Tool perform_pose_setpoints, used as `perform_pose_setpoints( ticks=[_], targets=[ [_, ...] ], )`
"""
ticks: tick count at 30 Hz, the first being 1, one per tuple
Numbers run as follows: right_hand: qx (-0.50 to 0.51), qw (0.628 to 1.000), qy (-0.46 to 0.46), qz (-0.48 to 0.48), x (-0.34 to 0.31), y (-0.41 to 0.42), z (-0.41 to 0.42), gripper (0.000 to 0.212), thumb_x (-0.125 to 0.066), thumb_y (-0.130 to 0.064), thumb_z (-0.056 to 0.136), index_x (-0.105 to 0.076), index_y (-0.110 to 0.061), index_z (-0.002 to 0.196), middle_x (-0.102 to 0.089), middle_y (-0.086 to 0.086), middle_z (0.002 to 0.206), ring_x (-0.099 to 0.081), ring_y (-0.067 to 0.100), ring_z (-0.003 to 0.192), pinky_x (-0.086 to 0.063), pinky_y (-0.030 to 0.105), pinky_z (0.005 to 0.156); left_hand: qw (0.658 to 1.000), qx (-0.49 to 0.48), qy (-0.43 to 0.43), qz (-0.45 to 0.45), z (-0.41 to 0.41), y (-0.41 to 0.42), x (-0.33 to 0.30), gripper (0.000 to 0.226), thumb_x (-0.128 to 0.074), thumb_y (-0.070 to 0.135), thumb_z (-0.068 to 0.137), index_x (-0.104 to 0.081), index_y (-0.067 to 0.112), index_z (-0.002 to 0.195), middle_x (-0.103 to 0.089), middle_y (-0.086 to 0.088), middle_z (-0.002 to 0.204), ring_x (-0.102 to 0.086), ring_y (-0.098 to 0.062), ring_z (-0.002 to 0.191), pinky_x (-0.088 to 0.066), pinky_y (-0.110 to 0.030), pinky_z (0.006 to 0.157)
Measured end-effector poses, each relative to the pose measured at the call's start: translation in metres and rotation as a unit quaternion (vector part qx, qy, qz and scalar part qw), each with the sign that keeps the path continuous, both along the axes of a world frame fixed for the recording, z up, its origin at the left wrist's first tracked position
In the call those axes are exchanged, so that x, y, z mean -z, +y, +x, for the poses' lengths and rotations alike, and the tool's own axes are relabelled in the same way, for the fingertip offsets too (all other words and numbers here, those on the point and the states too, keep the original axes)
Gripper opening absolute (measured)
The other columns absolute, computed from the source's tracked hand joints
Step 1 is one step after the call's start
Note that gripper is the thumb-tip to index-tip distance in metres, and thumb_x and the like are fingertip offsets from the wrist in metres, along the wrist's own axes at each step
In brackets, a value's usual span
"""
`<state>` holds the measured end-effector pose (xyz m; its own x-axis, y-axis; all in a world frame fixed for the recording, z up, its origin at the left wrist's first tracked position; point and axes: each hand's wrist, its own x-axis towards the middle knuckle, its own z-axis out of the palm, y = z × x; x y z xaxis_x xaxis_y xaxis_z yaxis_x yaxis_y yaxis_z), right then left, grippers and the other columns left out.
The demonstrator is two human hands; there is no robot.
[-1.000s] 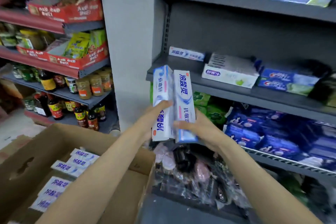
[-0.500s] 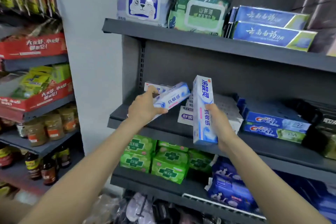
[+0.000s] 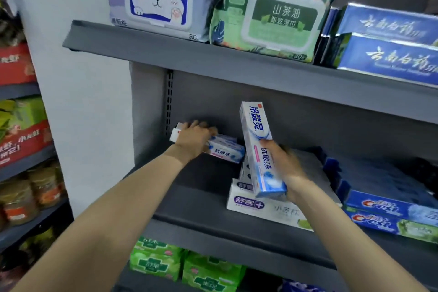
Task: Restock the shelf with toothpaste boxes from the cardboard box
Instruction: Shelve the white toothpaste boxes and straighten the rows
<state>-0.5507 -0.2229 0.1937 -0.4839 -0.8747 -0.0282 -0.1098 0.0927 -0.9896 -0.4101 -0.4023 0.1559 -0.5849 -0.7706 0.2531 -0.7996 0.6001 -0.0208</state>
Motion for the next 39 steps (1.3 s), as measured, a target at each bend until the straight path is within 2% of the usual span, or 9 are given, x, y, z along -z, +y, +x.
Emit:
perform_pose_setpoints(
  ticks=[7, 11, 16, 19, 22, 24, 28, 33, 39],
  targets=[
    [-0.040, 0.998, 0.047, -0.019, -0.005, -0.020, -0.013, 0.013, -0.060, -0.032, 0.089, -0.065, -0.021, 0.087, -0.071, -0.004, 0.067, -0.066, 0.012, 0.059, -0.054, 0.033, 0.072, 0.999, -0.044, 0.010, 0.016, -0.007, -0.023, 0.013, 0.047, -0.063, 0.030, 0.085, -0.050, 0.029, 0.130, -0.043, -0.004, 0.136, -0.039, -0.027, 0.128, -0.030, -0.043, 0.105],
    [-0.069, 0.981, 0.178, -0.044, -0.013, -0.045, -0.015, 0.023, -0.062, -0.027, 0.089, -0.066, -0.021, 0.110, -0.073, 0.006, 0.096, -0.068, 0.016, 0.080, -0.055, 0.035, 0.080, 0.997, -0.061, 0.049, 0.014, -0.001, -0.026, 0.019, 0.050, -0.063, 0.035, 0.084, -0.049, 0.027, 0.132, -0.045, -0.004, 0.135, -0.039, -0.027, 0.127, -0.030, -0.042, 0.104],
    [-0.101, 0.909, 0.404, -0.025, -0.020, -0.092, -0.007, 0.048, -0.062, -0.031, 0.089, -0.050, -0.024, 0.136, -0.061, 0.001, 0.128, -0.058, 0.018, 0.113, -0.046, 0.031, 0.094, 0.954, -0.161, 0.237, 0.088, 0.024, -0.029, 0.027, 0.064, -0.070, 0.030, 0.081, -0.040, 0.013, 0.135, -0.040, -0.015, 0.136, -0.036, -0.034, 0.127, -0.034, -0.045, 0.102],
    [-0.082, 0.851, 0.518, 0.035, -0.016, -0.122, 0.004, 0.049, -0.059, -0.035, 0.090, -0.047, -0.026, 0.137, -0.055, 0.004, 0.135, -0.050, 0.027, 0.124, -0.044, 0.037, 0.097, 0.921, -0.168, 0.320, 0.149, 0.035, -0.035, 0.023, 0.051, -0.064, 0.019, 0.086, -0.044, -0.001, 0.129, -0.050, -0.021, 0.130, -0.042, -0.036, 0.124, -0.038, -0.037, 0.099],
    [-0.077, 0.796, 0.597, 0.069, -0.007, -0.146, 0.012, 0.048, -0.055, -0.032, 0.093, -0.043, -0.027, 0.139, -0.049, 0.004, 0.141, -0.047, 0.027, 0.127, -0.039, 0.037, 0.100, 0.888, -0.171, 0.368, 0.215, 0.040, -0.037, 0.019, 0.033, -0.051, 0.011, 0.092, -0.051, -0.003, 0.122, -0.058, -0.020, 0.123, -0.054, -0.034, 0.113, -0.041, -0.029, 0.083],
    [-0.068, 0.771, 0.630, 0.068, -0.002, -0.160, 0.014, 0.048, -0.054, -0.028, 0.094, -0.041, -0.026, 0.141, -0.046, 0.006, 0.142, -0.045, 0.027, 0.128, -0.035, 0.039, 0.104, 0.872, -0.166, 0.388, 0.247, 0.043, -0.040, 0.019, 0.032, -0.047, 0.011, 0.094, -0.050, 0.000, 0.124, -0.059, -0.017, 0.121, -0.056, -0.032, 0.110, -0.041, -0.027, 0.079],
    [-0.056, 0.747, 0.659, 0.063, 0.011, -0.181, 0.017, 0.049, -0.054, -0.028, 0.094, -0.041, -0.028, 0.141, -0.045, 0.009, 0.134, -0.040, 0.028, 0.128, -0.033, 0.040, 0.104, 0.850, -0.167, 0.416, 0.276, 0.045, -0.046, 0.021, 0.039, -0.056, 0.015, 0.090, -0.050, 0.004, 0.127, -0.056, -0.013, 0.128, -0.056, -0.029, 0.113, -0.046, -0.033, 0.093],
    [0.012, 0.681, 0.731, 0.030, 0.031, -0.189, 0.026, 0.036, -0.059, -0.025, 0.088, -0.056, -0.024, 0.125, -0.044, 0.007, 0.128, -0.037, 0.027, 0.121, -0.034, 0.040, 0.095, 0.847, -0.139, 0.429, 0.282, 0.041, -0.049, 0.021, 0.029, -0.052, 0.016, 0.094, -0.058, 0.004, 0.120, -0.063, -0.014, 0.120, -0.060, -0.029, 0.108, -0.044, -0.029, 0.084],
    [-0.023, 0.698, 0.714, 0.047, 0.030, -0.189, 0.029, 0.044, -0.059, -0.015, 0.088, -0.046, -0.017, 0.130, -0.044, 0.007, 0.131, -0.041, 0.026, 0.121, -0.040, 0.038, 0.095, 0.870, -0.147, 0.396, 0.254, 0.041, -0.051, 0.023, 0.031, -0.051, 0.015, 0.094, -0.052, 0.001, 0.122, -0.056, -0.018, 0.127, -0.056, -0.032, 0.113, -0.046, -0.032, 0.089]
  ],
)
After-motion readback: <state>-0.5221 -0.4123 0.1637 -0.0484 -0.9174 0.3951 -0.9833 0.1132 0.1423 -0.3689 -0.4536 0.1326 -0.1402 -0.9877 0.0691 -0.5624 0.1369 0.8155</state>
